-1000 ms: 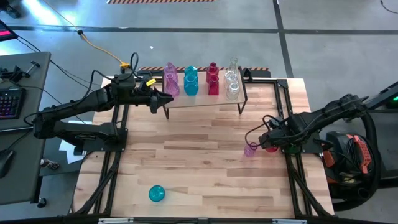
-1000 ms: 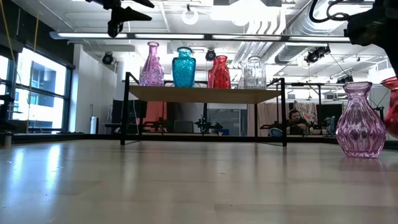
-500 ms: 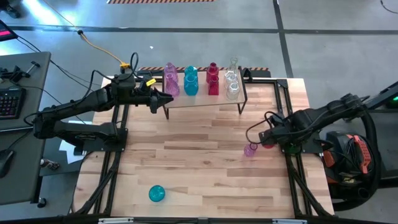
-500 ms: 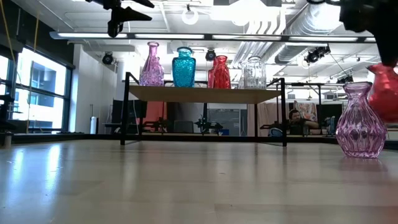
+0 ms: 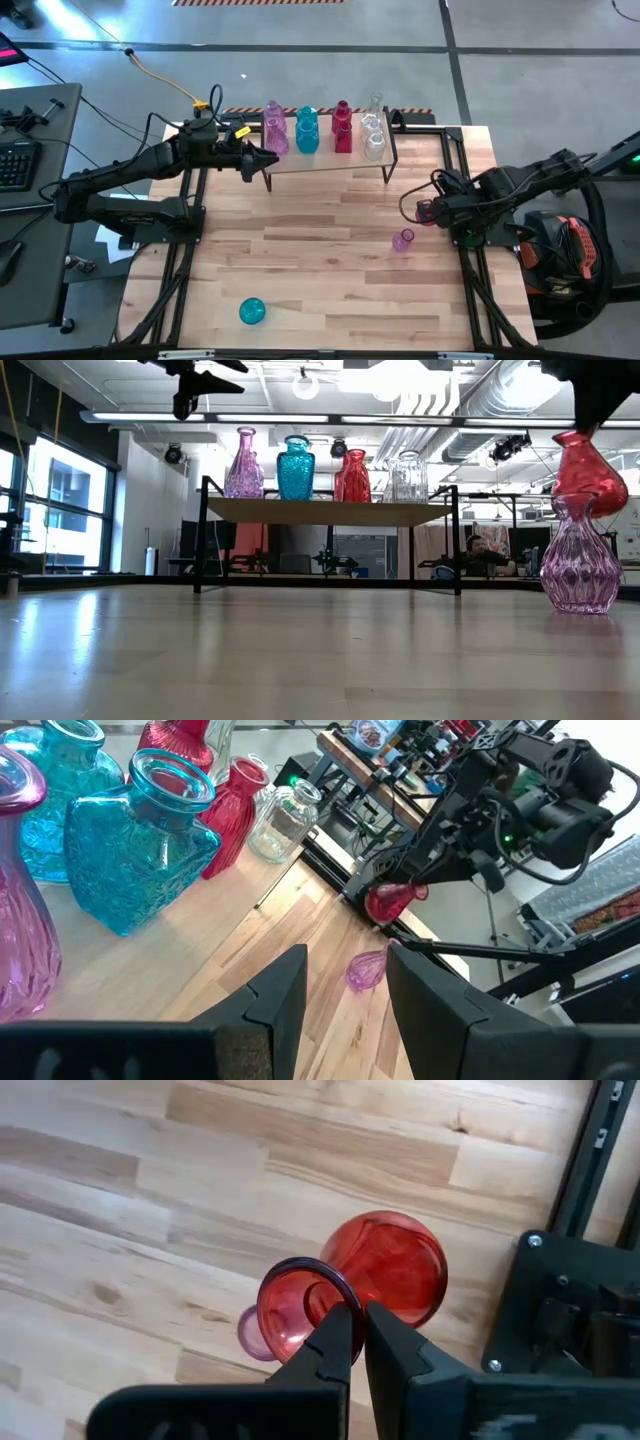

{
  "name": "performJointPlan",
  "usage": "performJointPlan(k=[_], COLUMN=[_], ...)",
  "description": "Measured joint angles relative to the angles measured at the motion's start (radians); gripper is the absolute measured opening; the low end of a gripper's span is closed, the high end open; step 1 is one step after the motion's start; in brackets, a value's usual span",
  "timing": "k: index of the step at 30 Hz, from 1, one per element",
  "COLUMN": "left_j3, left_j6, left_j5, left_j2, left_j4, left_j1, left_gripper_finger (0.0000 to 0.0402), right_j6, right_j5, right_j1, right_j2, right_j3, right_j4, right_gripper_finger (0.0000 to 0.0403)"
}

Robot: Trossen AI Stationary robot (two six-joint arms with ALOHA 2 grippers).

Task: Sort vases onto shelf
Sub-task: Put the red vase on the shelf aligned with the other red vases

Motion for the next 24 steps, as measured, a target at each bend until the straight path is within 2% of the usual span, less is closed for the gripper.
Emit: performJointPlan(k=[9, 24], left_j3=[0.0, 0.0], left_j6=[0.001, 0.045], left_j5=[0.0, 0.0], left_j2=[0.0, 0.0], left_j4=[0.0, 0.0], left_j1=[0.0, -0.027], left_gripper_finger=[0.0131, 0.0131], right_j6=[-0.056, -0.305], right_j5=[0.012, 0.024], right_j1=[-0.05, -0.174], right_j2=[0.0, 0.002], right_j3=[0.027, 0.027], right_j4=[0.028, 0.362], right_gripper_finger=[0.0, 0.0])
